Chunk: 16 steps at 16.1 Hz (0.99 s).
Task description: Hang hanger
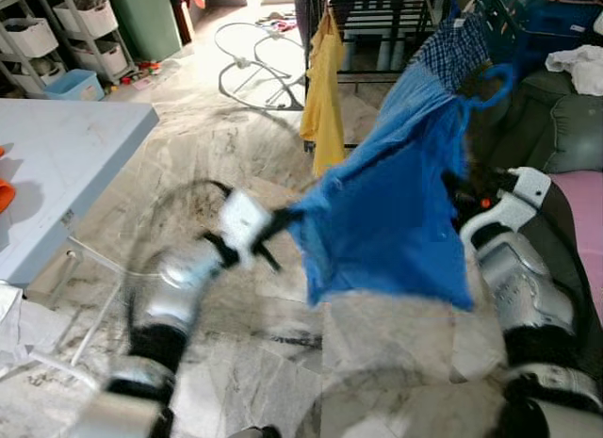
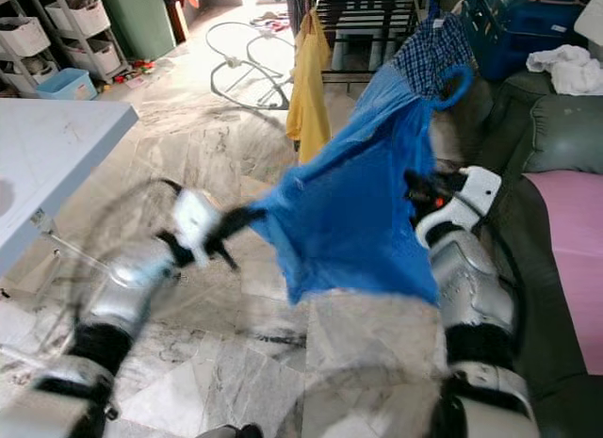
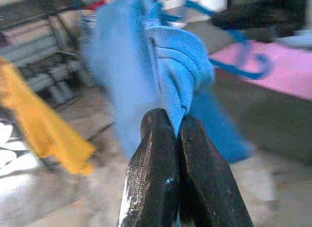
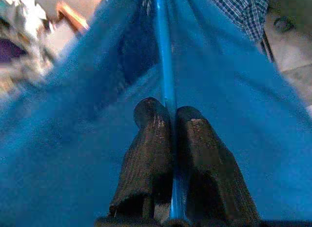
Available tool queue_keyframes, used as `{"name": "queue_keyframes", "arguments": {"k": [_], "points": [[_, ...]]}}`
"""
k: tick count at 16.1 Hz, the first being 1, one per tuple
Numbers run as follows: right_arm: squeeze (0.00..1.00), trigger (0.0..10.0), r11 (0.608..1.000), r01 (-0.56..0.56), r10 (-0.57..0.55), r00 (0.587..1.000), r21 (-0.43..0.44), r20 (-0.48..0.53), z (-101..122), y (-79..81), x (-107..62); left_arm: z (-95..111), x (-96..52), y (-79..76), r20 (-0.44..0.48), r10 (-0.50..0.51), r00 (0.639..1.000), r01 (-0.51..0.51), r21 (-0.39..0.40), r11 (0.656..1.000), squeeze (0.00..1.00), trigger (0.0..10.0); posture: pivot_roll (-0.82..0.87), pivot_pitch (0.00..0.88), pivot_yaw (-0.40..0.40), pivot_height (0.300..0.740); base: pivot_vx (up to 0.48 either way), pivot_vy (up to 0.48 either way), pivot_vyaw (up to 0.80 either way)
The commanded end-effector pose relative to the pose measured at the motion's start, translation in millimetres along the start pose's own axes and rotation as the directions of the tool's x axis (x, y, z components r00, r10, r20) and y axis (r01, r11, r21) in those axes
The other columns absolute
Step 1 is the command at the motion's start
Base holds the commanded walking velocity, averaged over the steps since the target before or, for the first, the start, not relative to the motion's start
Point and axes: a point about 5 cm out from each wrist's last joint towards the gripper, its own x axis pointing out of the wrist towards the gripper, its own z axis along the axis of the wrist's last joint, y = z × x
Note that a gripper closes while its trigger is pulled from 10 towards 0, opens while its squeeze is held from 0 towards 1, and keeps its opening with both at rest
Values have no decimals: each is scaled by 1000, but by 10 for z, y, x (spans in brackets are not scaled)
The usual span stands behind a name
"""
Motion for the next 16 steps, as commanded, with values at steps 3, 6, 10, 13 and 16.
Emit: {"name": "queue_keyframes", "arguments": {"k": [3,6,10,13,16], "points": [[0,10000,991,-94,88,994,98,67,113,372,154,-100,107,-329,-35,-84,996,84,16,996,0,10000,-207,54,61,740,0,0,0],[0,10000,964,-254,255,967,75,4,-52,706,134,-81,219,-478,-45,-124,991,129,134,983,0,10000,-223,52,53,740,0,0,0],[0,10000,982,-76,72,997,170,31,-24,553,208,4,261,-486,-4,-98,995,96,245,965,0,10000,-229,54,47,740,0,0,0],[0,10000,983,-120,114,992,140,55,11,637,222,-67,212,-635,-24,-175,984,173,314,933,0,10000,-222,59,44,740,0,0,0],[0,10000,978,-188,199,969,-86,146,92,738,194,-156,188,-806,-43,-230,972,233,275,933,0,10000,-216,62,39,740,0,0,0]]}}
